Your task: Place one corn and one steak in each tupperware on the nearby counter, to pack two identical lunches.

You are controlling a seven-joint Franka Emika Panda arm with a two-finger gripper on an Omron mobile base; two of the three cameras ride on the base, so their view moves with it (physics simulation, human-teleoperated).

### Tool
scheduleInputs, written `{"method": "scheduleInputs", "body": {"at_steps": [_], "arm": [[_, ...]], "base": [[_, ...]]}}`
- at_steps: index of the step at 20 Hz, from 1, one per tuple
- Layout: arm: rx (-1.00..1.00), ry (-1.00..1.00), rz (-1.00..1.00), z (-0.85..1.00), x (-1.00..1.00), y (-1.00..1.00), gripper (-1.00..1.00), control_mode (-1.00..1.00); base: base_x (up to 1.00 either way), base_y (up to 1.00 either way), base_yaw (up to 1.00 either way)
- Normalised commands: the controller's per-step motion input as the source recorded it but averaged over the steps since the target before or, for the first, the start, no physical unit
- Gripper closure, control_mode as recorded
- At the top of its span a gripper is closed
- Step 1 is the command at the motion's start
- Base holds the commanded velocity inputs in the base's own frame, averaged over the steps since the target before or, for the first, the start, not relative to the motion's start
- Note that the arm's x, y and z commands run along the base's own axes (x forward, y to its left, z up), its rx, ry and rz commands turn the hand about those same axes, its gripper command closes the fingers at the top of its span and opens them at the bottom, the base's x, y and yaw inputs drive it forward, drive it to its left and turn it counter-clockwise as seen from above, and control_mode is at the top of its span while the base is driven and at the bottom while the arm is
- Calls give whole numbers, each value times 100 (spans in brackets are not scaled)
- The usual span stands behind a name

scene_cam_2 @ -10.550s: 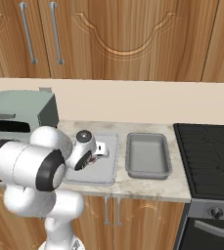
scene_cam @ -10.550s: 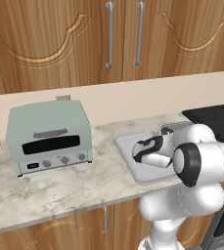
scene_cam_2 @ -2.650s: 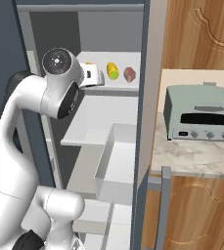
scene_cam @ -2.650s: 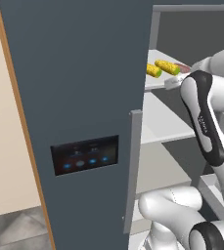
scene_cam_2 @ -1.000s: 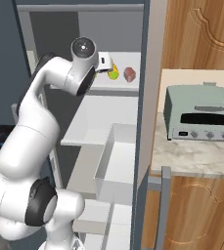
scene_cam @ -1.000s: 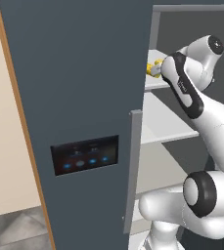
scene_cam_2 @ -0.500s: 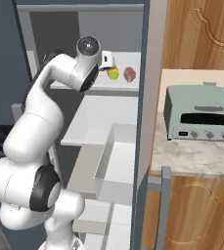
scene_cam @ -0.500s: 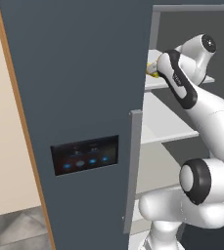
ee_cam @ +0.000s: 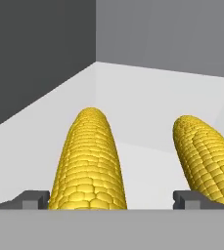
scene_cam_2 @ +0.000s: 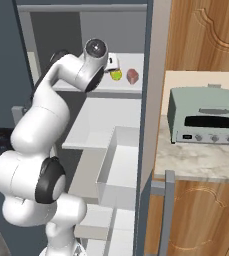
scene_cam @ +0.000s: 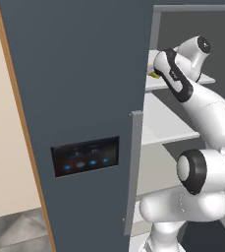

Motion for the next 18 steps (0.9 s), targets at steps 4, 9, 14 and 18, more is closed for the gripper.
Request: {"method": "scheduleInputs", "body": {"at_steps": [4,9,14,18], "arm": [[0,9,3,-18,14,0,-100,-100],[-2,10,2,-33,0,5,-100,-100],[-4,2,2,-45,0,18,-100,-100],[-2,2,3,-45,5,9,100,-100]], "base": [[0,0,0],[0,0,0],[0,0,0],[0,0,0]]}}
